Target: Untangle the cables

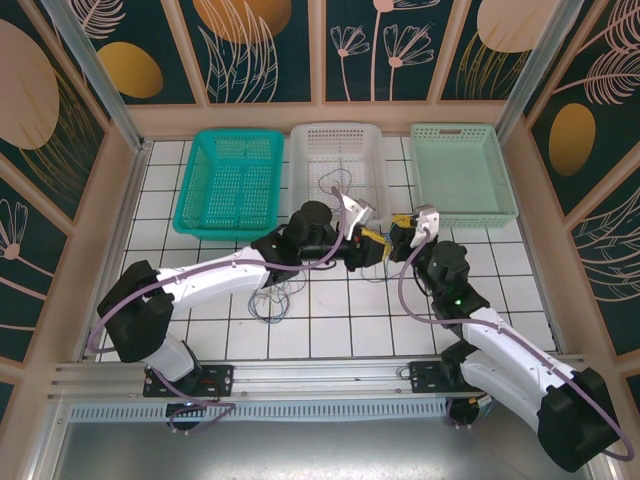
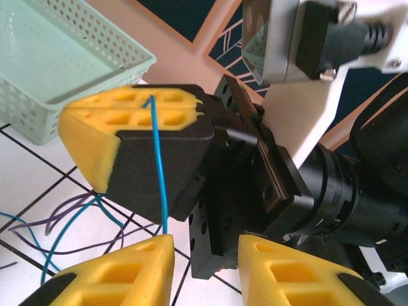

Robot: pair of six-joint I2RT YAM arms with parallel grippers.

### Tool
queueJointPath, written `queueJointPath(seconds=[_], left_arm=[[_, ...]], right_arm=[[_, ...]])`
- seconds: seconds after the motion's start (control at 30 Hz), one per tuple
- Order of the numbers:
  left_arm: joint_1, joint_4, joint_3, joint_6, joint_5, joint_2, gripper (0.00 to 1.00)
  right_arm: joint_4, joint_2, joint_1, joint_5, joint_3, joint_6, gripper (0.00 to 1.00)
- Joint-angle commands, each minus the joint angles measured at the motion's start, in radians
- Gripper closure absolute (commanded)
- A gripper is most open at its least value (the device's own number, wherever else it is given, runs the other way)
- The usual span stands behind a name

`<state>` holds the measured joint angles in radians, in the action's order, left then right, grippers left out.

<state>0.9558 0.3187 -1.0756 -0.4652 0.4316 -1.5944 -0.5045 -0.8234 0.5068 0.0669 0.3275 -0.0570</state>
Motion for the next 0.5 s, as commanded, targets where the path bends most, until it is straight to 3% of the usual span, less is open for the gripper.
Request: queueJointPath(seconds=[0.0,0.33,0.47], left_arm=[[0.01,0.056,-0.008,0.032,-0.007,-0.006,0.68],[0.01,-0.01,-0.029,0.048,-0.149,-0.024,0.67],[0.011,-0.012,-0.036,0.059,-0.153,-0.028,0.67]], right_arm=[[0.015,-0.005,0.009,-0.016,0.041,-0.019,1.0],[0.027,0.0,0.009,-0.035,0.052,-0.021,1.0],[0.023,0.0,0.009,-0.047,0.053,-0.024,1.0]])
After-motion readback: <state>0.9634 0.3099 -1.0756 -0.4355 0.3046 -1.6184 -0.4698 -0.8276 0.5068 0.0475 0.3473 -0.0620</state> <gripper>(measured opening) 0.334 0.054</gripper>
